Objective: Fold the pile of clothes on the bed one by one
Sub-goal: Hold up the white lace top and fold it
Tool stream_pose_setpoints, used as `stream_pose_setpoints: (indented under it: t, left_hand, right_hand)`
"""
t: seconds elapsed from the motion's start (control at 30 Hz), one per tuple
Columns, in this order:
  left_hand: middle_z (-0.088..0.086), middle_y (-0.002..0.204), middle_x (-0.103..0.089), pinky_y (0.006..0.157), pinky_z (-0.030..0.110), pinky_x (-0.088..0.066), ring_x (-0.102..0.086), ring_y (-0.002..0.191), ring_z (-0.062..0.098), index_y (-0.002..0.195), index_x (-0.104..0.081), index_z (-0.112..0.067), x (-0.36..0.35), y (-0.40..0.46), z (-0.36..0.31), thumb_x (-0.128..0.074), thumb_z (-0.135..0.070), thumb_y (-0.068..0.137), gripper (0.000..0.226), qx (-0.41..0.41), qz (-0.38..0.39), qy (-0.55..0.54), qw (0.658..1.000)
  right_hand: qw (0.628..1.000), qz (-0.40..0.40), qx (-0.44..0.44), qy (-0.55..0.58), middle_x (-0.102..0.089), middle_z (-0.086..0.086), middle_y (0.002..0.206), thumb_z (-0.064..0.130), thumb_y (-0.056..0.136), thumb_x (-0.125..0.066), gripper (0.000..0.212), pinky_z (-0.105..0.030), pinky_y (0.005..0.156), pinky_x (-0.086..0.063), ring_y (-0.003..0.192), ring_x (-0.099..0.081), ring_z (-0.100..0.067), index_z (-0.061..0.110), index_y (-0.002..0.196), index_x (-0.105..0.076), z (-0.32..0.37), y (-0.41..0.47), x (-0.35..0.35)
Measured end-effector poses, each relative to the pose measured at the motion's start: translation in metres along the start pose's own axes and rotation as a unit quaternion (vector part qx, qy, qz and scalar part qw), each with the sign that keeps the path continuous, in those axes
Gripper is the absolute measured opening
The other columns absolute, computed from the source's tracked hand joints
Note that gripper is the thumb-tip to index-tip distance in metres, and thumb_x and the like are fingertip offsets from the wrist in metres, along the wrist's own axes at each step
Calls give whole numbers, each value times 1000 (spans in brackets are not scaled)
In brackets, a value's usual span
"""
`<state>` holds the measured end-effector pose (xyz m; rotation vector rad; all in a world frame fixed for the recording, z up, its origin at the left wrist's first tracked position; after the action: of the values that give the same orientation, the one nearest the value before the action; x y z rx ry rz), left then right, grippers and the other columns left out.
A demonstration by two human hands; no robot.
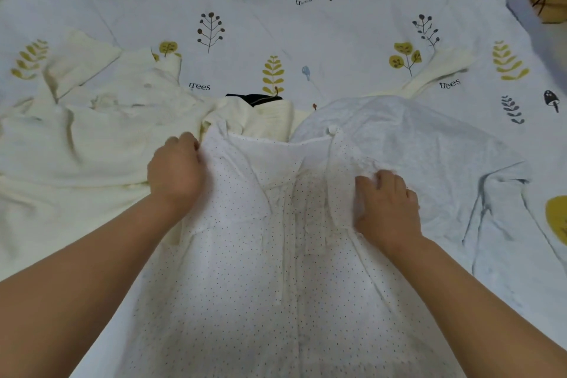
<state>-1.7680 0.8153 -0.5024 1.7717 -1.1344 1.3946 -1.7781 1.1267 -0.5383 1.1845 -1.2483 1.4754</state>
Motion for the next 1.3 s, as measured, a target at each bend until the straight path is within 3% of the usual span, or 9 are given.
stream_pose_setpoints:
  t: [0.27, 0.4, 0.53, 0.67, 0.87, 0.97, 1.07, 1.17, 1.3]
  left_hand:
    - [7, 101, -59, 85, 38, -37, -52, 95, 26, 98, -63, -9, -5, -36, -105, -52, -6, 84, 19, -192, 5, -100, 976]
    - [8, 86, -67, 74, 33, -48, -59, 77, 20, 87, -63, -5, -43, -49, -142, -43, -34, 95, 37, -51, 213, -281, 934]
    - [9, 76, -62, 65, 29, -48, -57, 69, 21, 83, -62, -2, -71, -62, -164, -61, -44, 84, 42, 48, 365, -345, 864]
    - [3, 64, -40, 51, 24, -34, -41, 60, 18, 70, -46, -10, -69, -41, -149, -55, -1, 83, 18, 36, 289, -328, 899]
    - [2, 93, -62, 66, 31, -42, -58, 84, 23, 109, -50, -13, -46, -25, -136, -50, -36, 92, 28, -74, 108, -91, 987]
    - [6, 101, -66, 75, 34, -36, -53, 99, 27, 115, -51, -13, -51, -18, -154, -49, -36, 92, 32, -131, 45, -15, 990]
    - [3, 112, -63, 88, 38, -31, -49, 108, 26, 127, -45, -20, -75, -10, -165, -52, -24, 90, 38, -162, 124, 30, 979]
    - [0, 105, -65, 90, 36, -28, -52, 104, 23, 123, -50, -23, -78, -6, -179, -56, -11, 85, 41, -228, 117, -30, 966]
    - [-6, 83, -59, 78, 30, -39, -55, 81, 16, 111, -59, -17, -67, -3, -200, -69, -16, 79, 33, -260, 74, -182, 945]
  right_hand:
    - [988, -86, -13, 125, -65, -11, 101, 13, 92, -53, 20, -37, 81, -37, 99, -51, -30, 5, 99, -70, -21, -2, 26]
    - [961, -187, 0, 203, -67, -9, 83, 6, 89, -57, 14, -31, 68, -41, 79, -59, -26, 4, 95, -70, -7, -20, 64]
    - [940, -121, 163, 274, -70, -6, 77, 7, 85, -63, 10, -32, 62, -56, 64, -65, -19, 4, 92, -70, 38, -39, 66]
    - [927, -105, 152, 327, -72, -2, 82, 16, 85, -59, 18, -24, 62, -56, 66, -63, -7, 8, 96, -71, 32, -50, 57]
    - [953, -75, -70, 285, -59, 2, 105, 34, 93, -49, 28, -24, 79, -41, 97, -55, -14, 16, 113, -57, -19, -33, 16]
    - [968, -36, -78, 235, -54, 0, 113, 53, 89, -48, 47, -23, 80, -36, 103, -49, -15, 17, 120, -51, -10, -25, 2]
    - [986, 10, -66, 152, -51, -3, 113, 62, 83, -49, 58, -31, 90, -42, 104, -48, -19, 15, 118, -50, 5, -19, -12]
    - [990, 59, -52, 114, -55, -5, 106, 44, 88, -54, 38, -36, 94, -44, 100, -52, -23, 12, 109, -55, 9, -12, -22]
    - [983, -11, -80, 166, -59, -3, 81, 24, 94, -51, 15, -29, 65, -47, 74, -57, -20, 9, 92, -57, -14, -5, -8]
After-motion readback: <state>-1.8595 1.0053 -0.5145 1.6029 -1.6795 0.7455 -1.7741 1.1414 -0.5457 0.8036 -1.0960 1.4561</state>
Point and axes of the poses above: each hand's wrist, its own y-axis towards the middle knuckle, its own x-axis out of the back of the hand, z = x × y, the point moved 7 cm from there along y, towards the middle knuckle
